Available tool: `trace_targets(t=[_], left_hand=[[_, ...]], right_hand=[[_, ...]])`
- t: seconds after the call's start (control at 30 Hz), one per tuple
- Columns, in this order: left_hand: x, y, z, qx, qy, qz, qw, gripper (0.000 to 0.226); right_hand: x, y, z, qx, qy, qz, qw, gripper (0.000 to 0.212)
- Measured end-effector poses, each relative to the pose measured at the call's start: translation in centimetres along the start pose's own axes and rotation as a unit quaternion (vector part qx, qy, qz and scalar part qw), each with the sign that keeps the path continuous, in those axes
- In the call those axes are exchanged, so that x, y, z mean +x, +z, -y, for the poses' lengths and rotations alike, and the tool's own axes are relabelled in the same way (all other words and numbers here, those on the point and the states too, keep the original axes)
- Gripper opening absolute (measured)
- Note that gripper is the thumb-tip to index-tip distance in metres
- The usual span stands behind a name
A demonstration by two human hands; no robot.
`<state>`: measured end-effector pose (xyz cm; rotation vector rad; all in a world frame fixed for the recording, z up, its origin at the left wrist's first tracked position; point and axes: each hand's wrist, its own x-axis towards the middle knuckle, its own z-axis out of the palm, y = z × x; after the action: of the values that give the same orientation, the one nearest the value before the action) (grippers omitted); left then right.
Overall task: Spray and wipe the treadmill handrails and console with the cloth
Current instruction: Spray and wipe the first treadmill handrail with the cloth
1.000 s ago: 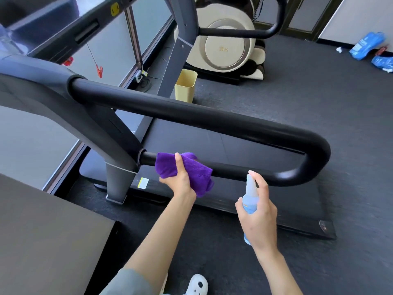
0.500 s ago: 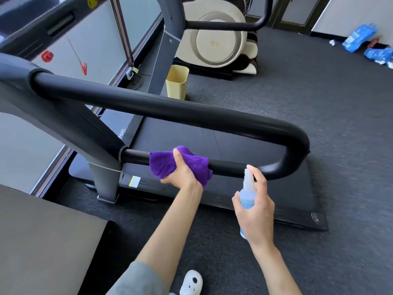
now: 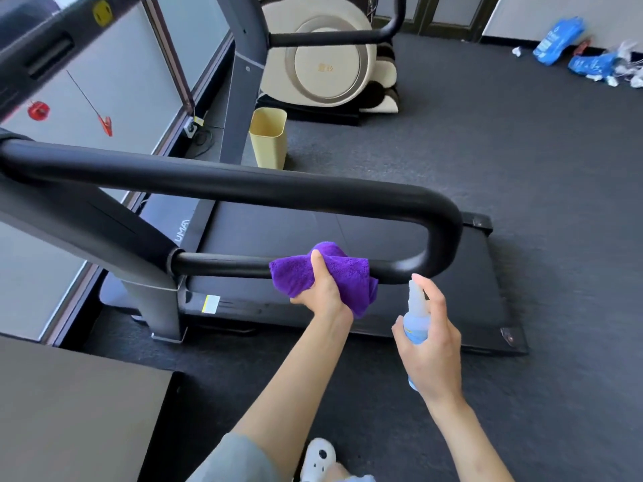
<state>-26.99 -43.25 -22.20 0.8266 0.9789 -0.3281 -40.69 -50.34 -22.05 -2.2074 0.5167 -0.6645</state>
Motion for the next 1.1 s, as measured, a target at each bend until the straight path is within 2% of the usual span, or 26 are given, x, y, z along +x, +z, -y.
trace_targets(t=[0.23,0.37,0.47,0.6,0.77,0.93,1.03,1.1], left_hand=[[-0.1,0.0,0.3,-0.004,0.025,-0.008,1.000,0.097],[-0.4,0.6,0.6,-0.032,0.055,-0.044,0.997,0.074],[-0.8,1.5,1.4,-0.086,0.088,-0.072,0.990,0.058],[-2.1,3.4,4.0,-0.135,0.121,-0.111,0.977,0.073],[-4.3,5.5,7.0,-0.171,0.109,-0.131,0.970,0.077],[-5.1,6.5,8.9,-0.165,0.088,-0.110,0.976,0.087],[-4.7,6.7,10.0,-0.174,0.080,-0.103,0.976,0.086],[-4.6,6.7,10.3,-0.196,0.052,-0.054,0.978,0.081]], right_hand=[[1.3,-0.2,-0.6,0.025,-0.046,0.004,0.999,0.075],[2.7,-1.4,-3.2,0.042,-0.071,0.036,0.996,0.074],[4.4,-2.9,-5.6,0.048,-0.122,0.078,0.988,0.075],[6.8,-6.1,-8.2,0.068,-0.191,0.148,0.968,0.074],[10.3,-9.5,-10.2,0.098,-0.197,0.214,0.952,0.073],[12.5,-10.3,-10.3,0.126,-0.198,0.226,0.945,0.073],[13.3,-9.8,-9.8,0.147,-0.201,0.228,0.941,0.071],[14.0,-9.4,-9.4,0.163,-0.212,0.221,0.938,0.070]])
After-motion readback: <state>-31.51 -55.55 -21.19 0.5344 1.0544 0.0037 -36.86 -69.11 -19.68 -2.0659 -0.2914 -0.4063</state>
